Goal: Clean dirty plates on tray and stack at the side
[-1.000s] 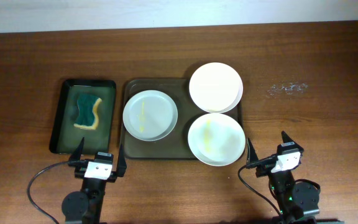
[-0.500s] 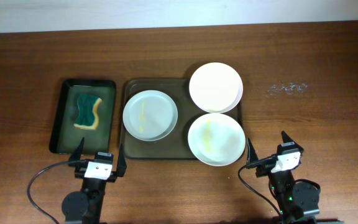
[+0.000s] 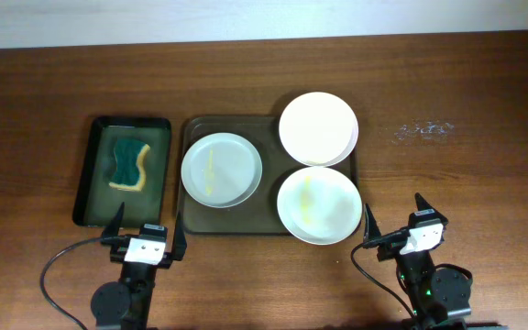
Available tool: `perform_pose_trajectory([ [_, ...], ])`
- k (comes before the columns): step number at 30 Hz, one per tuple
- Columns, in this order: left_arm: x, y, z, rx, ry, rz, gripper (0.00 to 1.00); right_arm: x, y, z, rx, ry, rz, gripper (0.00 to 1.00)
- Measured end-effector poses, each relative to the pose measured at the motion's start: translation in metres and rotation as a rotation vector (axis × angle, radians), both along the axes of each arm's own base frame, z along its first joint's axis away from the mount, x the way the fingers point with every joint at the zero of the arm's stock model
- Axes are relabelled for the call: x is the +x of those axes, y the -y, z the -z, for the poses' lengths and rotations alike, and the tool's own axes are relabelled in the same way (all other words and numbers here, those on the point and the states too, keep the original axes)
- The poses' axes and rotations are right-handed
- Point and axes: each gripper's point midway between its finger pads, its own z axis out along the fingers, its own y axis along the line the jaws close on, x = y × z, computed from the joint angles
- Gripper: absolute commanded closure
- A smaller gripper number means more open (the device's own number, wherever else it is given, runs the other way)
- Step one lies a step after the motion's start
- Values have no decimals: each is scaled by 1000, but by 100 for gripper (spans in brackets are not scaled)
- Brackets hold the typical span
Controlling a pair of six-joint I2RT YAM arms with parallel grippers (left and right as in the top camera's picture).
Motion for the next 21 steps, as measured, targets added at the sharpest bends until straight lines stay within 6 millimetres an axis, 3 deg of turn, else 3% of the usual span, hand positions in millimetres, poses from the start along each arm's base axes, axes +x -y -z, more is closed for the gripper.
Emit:
perform_pose_trajectory([
  [10,0,-1,0,0,0,-5,1,0,0,0,0,0,0,2],
  [14,1,-15,2,10,-8,-89,1,0,0,0,-1,0,0,2],
  [21,1,-20,1,15,-2,-114,0,0,0,0,-1,0,0,2],
])
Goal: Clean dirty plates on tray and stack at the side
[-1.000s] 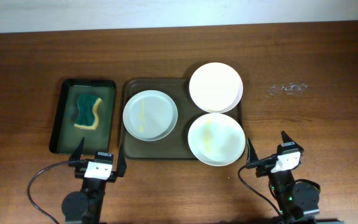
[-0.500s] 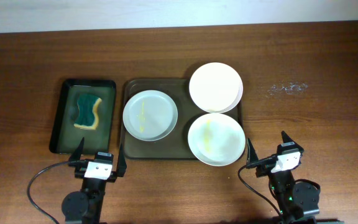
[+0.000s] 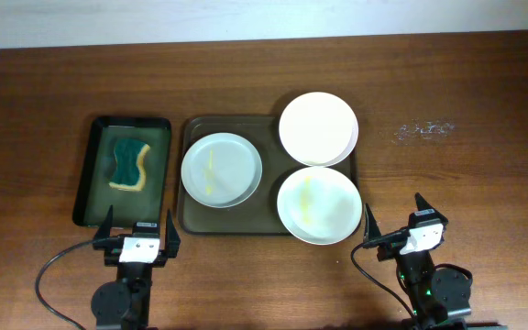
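Observation:
Three white plates lie on the dark tray (image 3: 191, 220): a left plate (image 3: 221, 170) with a yellow streak, a front right plate (image 3: 319, 205) with a yellow smear, and a back right plate (image 3: 317, 128) that looks plain. A green and yellow sponge (image 3: 129, 165) rests in a smaller black tray (image 3: 88, 174) to the left. My left gripper (image 3: 137, 231) sits open at the front edge of the sponge tray. Right of the plates, near the table's front, my right gripper (image 3: 392, 215) stands open with nothing in it.
A smudge of pale marks (image 3: 423, 130) lies on the brown wooden table (image 3: 484, 183) at the right. The back right and front right plates hang over the tray's right rim.
My left gripper has shifted slightly left and turned to face the sponge tray squarely. The plates, sponge and right arm are where they were.

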Available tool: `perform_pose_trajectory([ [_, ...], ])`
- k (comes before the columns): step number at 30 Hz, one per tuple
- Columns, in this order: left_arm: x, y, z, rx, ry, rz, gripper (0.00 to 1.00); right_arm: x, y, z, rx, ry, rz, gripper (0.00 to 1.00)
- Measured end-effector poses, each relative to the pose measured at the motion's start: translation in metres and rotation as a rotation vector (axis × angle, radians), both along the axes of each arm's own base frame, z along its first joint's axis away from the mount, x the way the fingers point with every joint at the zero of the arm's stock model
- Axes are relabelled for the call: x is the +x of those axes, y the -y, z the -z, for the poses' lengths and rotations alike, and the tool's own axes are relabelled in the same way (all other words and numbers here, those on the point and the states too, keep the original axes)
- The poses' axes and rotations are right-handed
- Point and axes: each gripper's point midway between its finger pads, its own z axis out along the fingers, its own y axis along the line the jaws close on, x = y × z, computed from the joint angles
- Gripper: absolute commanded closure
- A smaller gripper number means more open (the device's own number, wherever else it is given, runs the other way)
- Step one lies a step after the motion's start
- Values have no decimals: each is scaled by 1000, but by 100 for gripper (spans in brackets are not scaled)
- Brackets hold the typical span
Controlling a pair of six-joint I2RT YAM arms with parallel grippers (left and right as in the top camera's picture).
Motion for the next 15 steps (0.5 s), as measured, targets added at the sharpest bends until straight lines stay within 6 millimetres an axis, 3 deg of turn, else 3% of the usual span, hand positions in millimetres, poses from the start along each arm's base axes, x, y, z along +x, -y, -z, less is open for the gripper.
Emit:
perform_pose_trajectory([
  [3,0,2,-1,-1,3,10,1,0,0,0,0,0,0,2],
  [12,-3,38,-12,-11,47,224,1,0,0,0,0,0,0,2],
  [15,-4,44,-14,-11,55,256,1,-2,0,-10,0,2,-1,2],
])
